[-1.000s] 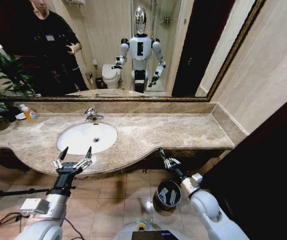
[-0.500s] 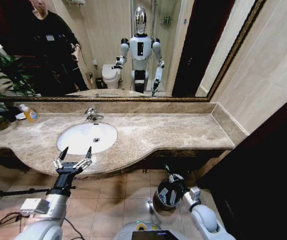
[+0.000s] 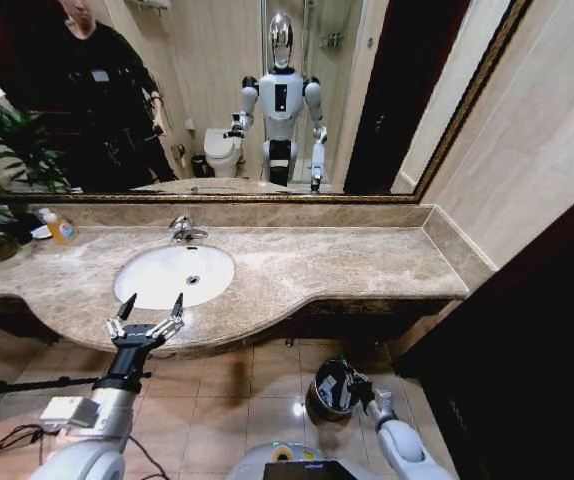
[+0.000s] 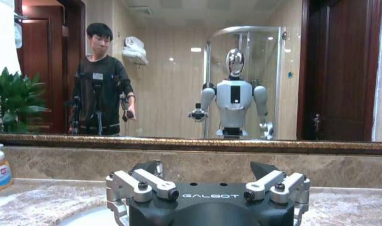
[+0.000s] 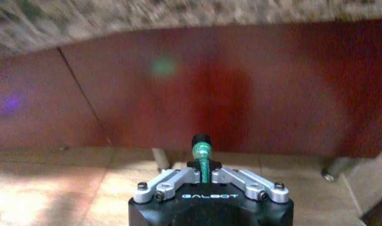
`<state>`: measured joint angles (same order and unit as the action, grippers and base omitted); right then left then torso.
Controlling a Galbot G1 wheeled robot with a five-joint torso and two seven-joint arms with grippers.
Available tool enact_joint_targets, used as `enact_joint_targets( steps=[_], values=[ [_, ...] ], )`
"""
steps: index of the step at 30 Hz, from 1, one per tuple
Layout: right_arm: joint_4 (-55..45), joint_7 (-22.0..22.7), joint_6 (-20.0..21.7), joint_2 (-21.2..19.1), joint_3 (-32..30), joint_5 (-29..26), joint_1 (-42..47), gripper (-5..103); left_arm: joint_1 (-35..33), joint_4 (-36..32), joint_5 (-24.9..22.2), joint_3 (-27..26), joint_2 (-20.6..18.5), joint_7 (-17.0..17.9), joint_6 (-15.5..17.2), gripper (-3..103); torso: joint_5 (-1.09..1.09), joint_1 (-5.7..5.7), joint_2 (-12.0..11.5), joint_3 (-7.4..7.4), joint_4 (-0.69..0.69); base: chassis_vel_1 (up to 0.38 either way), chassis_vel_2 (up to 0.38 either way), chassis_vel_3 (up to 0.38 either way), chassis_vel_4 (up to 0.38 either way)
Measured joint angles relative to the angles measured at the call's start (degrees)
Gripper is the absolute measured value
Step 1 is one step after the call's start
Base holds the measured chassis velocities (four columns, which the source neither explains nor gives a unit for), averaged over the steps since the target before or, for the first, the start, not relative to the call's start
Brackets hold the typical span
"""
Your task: Pick up the trash from the sink and place it in the trash bin.
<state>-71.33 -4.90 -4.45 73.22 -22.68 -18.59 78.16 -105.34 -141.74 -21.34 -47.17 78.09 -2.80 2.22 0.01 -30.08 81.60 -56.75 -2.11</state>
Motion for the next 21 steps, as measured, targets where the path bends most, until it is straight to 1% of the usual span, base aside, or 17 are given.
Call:
enact_joint_targets(
  steps=[2,9,18,19,20,21],
  values=[
    [3.7,0.1,-0.8,0.0,0.1,0.0,-2.1,4,0.0,0.0,0.0,0.0,0.0,0.0,0.0,100,-0.01,0.0,0.0,0.0,0.0,0.0,0.0,0.0,0.0],
    [10.0,-0.2,-2.0,0.4,0.5,-0.1,-5.3,4,0.0,0.0,0.0,0.0,0.0,0.0,0.0,100,-0.01,0.0,0.0,0.0,0.0,0.0,0.0,0.0,0.0],
    [12.9,-0.6,-2.5,1.5,0.6,0.5,-6.7,4,0.0,0.0,0.0,0.0,0.0,0.0,0.0,100,-0.01,0.0,0.0,0.0,0.0,0.0,0.0,0.0,0.0],
    [12.9,-0.6,-2.5,1.5,0.7,1.0,-6.7,5,0.0,0.0,0.0,0.0,0.0,0.0,0.0,100,0.0,0.0,0.0,0.0,0.0,0.0,0.0,0.0,0.0],
    [12.9,-0.6,-2.5,1.5,0.7,1.2,-6.7,10,0.0,0.0,0.0,0.0,0.0,0.0,0.0,100,-0.01,0.0,0.0,0.0,0.0,0.0,0.0,0.0,0.0],
    [12.9,-0.6,-2.5,1.5,0.7,1.2,-6.7,10,0.0,0.0,0.0,0.0,0.0,0.0,0.0,100,-0.01,0.0,0.0,0.0,0.0,0.0,0.0,0.0,0.0]
  ],
)
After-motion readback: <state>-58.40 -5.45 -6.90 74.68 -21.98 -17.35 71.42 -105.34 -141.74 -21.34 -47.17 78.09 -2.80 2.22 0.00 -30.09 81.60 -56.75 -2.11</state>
